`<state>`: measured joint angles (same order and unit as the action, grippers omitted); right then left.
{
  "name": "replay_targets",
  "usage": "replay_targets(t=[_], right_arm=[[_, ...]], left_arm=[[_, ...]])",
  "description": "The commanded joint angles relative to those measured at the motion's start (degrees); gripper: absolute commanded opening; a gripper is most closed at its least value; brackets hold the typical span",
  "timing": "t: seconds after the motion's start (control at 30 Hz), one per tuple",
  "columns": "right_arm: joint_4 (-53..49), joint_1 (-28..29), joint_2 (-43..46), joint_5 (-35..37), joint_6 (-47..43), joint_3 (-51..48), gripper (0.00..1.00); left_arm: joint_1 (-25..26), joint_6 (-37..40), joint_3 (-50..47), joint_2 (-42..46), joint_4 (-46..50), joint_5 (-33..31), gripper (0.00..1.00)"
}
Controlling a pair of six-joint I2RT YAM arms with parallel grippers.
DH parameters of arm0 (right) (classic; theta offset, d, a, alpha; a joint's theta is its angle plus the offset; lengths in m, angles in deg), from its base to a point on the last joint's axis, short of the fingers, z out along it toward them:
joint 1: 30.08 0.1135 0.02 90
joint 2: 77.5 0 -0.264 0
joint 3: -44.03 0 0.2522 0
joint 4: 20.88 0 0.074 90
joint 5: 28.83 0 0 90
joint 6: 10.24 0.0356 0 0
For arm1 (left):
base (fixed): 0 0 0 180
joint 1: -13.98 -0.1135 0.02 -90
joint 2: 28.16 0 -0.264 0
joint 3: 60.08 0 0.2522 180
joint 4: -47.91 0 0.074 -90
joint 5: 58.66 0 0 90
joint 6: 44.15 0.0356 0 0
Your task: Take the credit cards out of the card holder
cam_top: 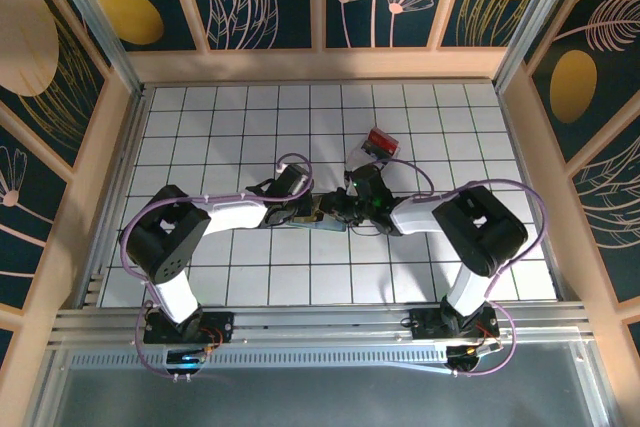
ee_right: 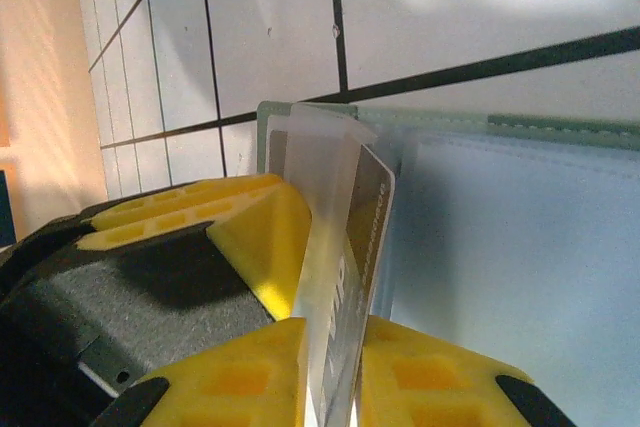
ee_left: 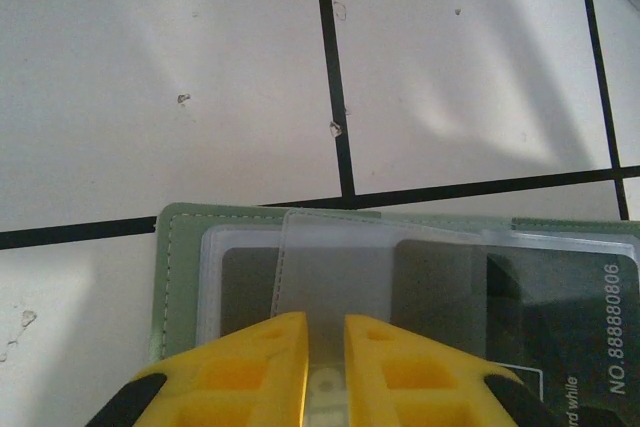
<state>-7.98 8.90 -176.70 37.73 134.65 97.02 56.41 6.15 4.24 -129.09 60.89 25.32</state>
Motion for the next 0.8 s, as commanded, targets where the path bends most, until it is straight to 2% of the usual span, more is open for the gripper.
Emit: replay_targets(t=[0.0,0.1,0.17,0.37,0.77], right_arm=[[2.03,0.22,-1.42,1.16,0.32,2.24,0.13],[-1.14,0.26,-0.76,2.85,-1.10,2.98,0.03],[-5.68,0.15,0.49,4.90,-3.30,3.53,0.00],[-18.58,0.22,6.50,11.67,-10.33,4.94,0.00],[-31.65,-1.09,15.06,19.95,-23.10,11.94,0.00]], left_arm=[[0.02,-0.63,-2.13,-0.89,2.18,2.34,0.18],[0.10,-1.18,-2.55,-0.12,2.36,1.27,0.18],[0.08,-1.42,-2.79,0.52,2.75,-0.13,0.18],[-0.13,-0.76,-2.84,1.67,3.15,-3.89,0.19],[-1.98,5.20,-2.31,4.32,1.53,-8.75,0.19]])
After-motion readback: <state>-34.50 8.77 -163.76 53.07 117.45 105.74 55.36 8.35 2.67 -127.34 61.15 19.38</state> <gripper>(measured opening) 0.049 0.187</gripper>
